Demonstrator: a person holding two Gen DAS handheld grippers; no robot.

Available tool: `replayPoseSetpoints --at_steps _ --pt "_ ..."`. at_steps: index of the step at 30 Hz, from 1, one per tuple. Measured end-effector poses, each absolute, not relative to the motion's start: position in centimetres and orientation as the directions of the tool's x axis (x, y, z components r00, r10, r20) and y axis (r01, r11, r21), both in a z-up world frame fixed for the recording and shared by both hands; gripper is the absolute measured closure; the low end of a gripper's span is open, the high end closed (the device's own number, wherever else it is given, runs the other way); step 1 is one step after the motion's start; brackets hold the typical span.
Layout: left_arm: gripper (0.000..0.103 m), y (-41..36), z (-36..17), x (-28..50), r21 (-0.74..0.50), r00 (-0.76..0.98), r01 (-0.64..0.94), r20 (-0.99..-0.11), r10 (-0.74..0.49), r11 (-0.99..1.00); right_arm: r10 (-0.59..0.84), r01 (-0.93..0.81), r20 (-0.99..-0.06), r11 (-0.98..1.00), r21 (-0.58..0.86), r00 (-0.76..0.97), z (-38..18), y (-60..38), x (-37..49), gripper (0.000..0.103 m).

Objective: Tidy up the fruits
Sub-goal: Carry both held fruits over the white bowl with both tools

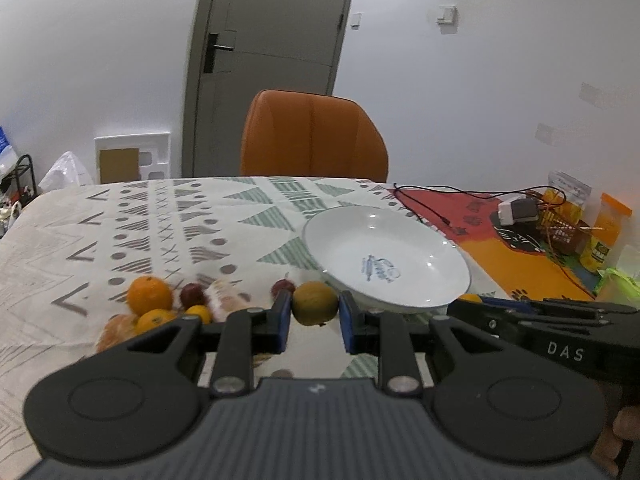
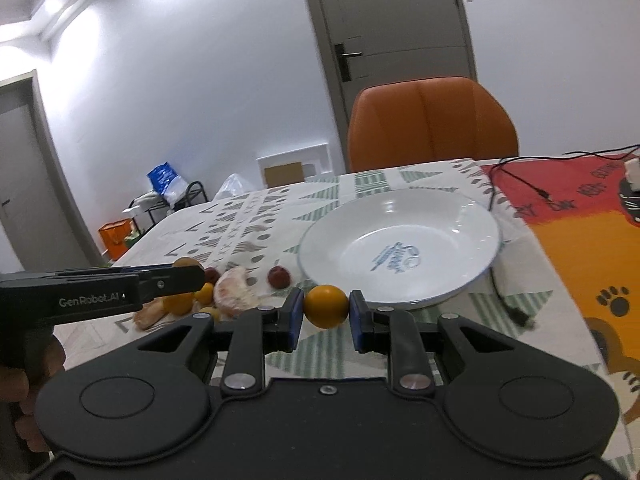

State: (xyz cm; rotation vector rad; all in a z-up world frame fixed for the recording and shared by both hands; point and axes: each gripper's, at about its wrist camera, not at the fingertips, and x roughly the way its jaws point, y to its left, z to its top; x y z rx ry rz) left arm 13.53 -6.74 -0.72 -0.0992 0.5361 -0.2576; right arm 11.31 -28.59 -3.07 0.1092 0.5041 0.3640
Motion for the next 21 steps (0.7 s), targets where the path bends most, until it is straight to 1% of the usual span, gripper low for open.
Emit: replayPoseSetpoints --at_steps 8,14,21 --pt "0.079 -9.7 -0.7 15.5 -0.144 0.817 0.267 -0.490 -0.303 0.953 0.333 -0.259 -0.433 0.940 0.222 0.837 -3.4 -31.4 12.2 0.080" --pt "0.079 -11.8 -1.1 17.3 -0.129 0.820 0.269 -0.489 -0.298 0.954 0.311 -0.230 -0.433 0.946 0.230 0.846 -3.5 -32.9 13.2 0.080" --pt "0.079 -13.3 -2.2 19.7 -0.119 0.813 0.255 -0.511 -0.280 0.959 0.299 -0.217 -0.438 0.949 0.227 0.848 -3.6 -33.6 14.7 0.080"
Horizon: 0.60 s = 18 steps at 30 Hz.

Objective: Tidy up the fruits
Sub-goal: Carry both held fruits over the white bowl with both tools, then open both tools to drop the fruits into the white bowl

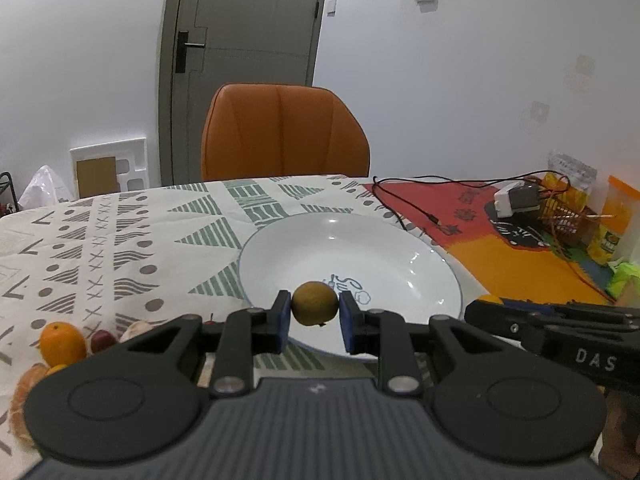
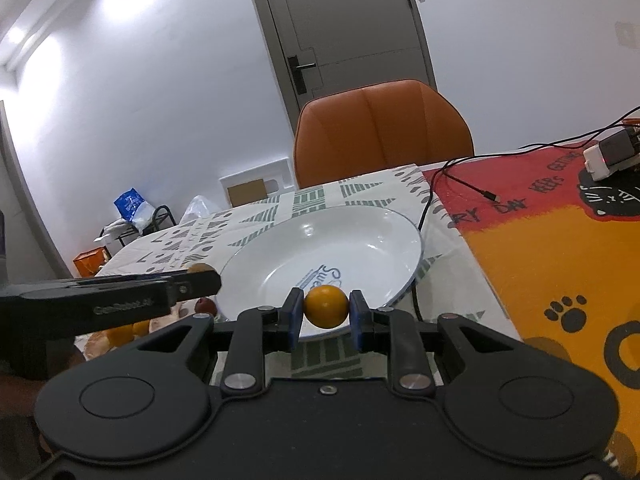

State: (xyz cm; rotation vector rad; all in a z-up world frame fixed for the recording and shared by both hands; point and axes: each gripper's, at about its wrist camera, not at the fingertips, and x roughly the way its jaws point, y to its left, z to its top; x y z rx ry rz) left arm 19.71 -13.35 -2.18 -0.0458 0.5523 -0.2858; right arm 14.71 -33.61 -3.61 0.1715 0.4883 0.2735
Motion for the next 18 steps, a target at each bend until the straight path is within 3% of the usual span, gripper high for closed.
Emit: replayPoseSetpoints --at_steps 18 --pt "0.079 -15.1 -4.8 23.9 -0.122 0.761 0.236 -0.594 -0.262 0.964 0.302 -0.229 -0.496 0.952 0.205 0.814 -4.7 -32.3 18.6 0.080"
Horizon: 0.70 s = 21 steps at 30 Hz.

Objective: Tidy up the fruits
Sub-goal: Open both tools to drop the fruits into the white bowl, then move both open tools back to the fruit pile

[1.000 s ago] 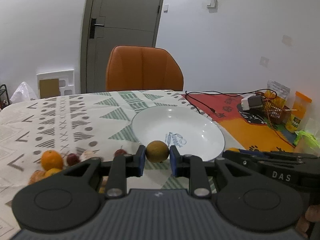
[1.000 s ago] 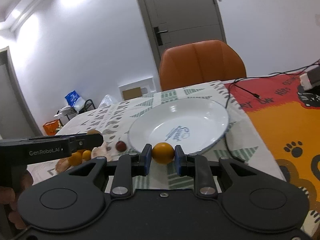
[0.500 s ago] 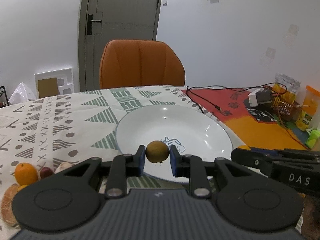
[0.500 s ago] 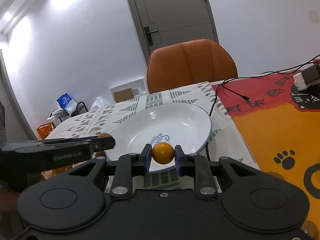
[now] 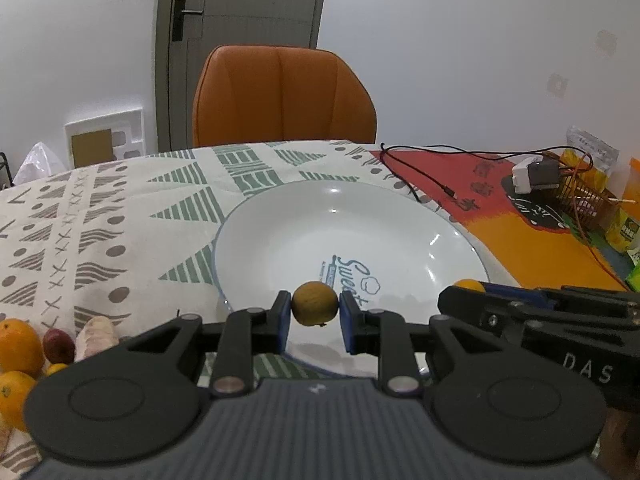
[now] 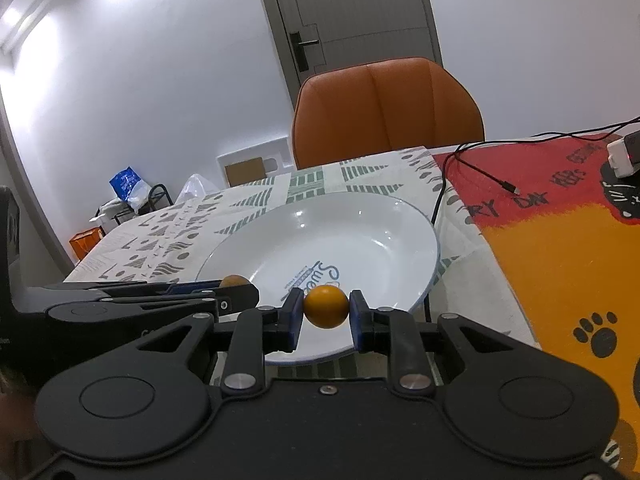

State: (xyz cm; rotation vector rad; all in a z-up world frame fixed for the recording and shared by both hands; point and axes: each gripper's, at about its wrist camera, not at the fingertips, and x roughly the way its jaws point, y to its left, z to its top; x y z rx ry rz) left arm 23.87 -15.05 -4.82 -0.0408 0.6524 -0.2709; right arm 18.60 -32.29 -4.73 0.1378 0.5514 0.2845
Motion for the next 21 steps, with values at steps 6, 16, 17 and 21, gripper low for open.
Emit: replayPoseSetpoints --at_steps 6,16,17,21 --pt "0.073 -14.6 -4.0 23.6 -0.113 0.778 0.223 -0.578 -0.247 0.968 0.295 -0.216 -0.496 0.953 0.211 0.817 -5.0 -32.1 18.9 0.080" --pt "0.018 -12.0 -1.7 20.9 -0.097 0.841 0.145 -0.513 -0.174 0.985 0.301 -0.218 -0.461 0.950 0.225 0.835 -4.5 -32.5 17.8 0.057" --pt "0.018 -11.7 -1.4 20.6 -0.095 0.846 0.136 -0.508 -0.166 0.986 0.302 -0.222 -0.453 0.949 0.223 0.839 -4.3 -32.5 17.5 0.054" --pt "0.011 -10.1 -0.4 18.8 -0.115 0.869 0.129 -0.465 -0.168 0.985 0.312 -0.236 -0.434 0.946 0.222 0.845 -4.0 -32.4 16.7 0.043"
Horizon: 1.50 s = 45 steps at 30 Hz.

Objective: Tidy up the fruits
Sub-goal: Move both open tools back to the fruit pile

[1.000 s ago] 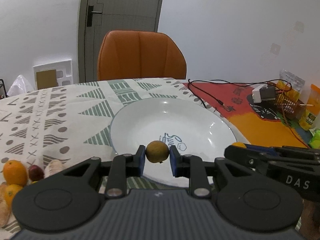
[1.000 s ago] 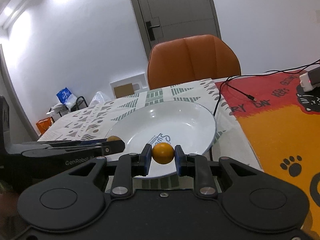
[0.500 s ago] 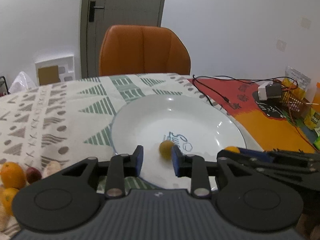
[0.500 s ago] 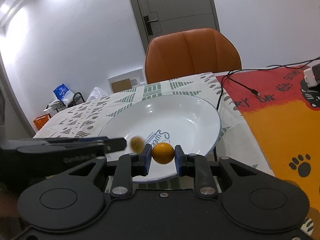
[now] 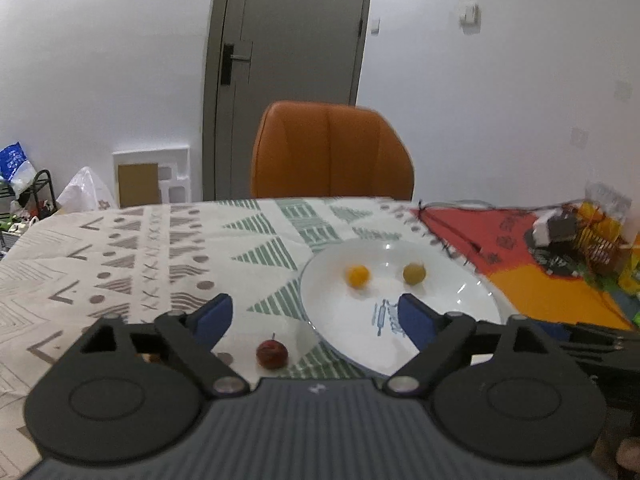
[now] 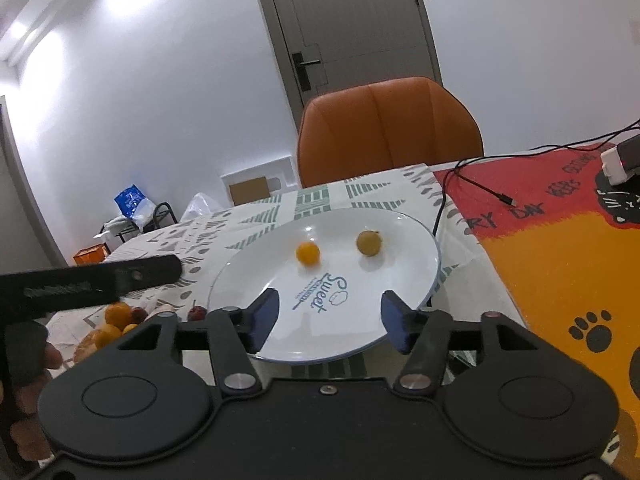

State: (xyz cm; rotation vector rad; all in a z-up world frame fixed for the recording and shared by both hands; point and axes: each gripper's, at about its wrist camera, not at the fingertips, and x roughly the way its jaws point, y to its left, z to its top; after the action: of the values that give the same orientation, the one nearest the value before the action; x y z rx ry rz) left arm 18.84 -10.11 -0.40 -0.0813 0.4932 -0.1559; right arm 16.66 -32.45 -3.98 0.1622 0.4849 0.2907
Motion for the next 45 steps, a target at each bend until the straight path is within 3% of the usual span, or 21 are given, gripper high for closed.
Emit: replayPoseSetpoints --at_steps 8,27,37,45 --pt "0.007 -6.7 0.3 16.5 -0.144 0.893 0.059 -0.436 -0.117 0.988 0.333 -0.273 -0.407 0.941 0.199 0.851 -3.3 -31.4 15.4 0.000" --pt "0.006 -0.2 -0.3 12.7 -0.145 0.881 -0.022 -0.470 -0.049 0.989 0.316 -0.274 -0.423 0.949 0.158 0.849 -3.4 -28.8 14.0 0.000" --pt "0.006 1.3 -0.9 11.3 -0.150 0.873 0.001 -0.483 -0.074 0.989 0.328 -0.277 -0.383 0.943 0.182 0.864 -3.2 -27.7 13.0 0.000" --pt "0.006 3.4 -2.6 10.4 -0.198 0.853 -0.021 -0.515 -0.086 0.980 0.346 -0.306 -0.409 0.938 0.161 0.844 -3.2 -26.2 12.6 0.000"
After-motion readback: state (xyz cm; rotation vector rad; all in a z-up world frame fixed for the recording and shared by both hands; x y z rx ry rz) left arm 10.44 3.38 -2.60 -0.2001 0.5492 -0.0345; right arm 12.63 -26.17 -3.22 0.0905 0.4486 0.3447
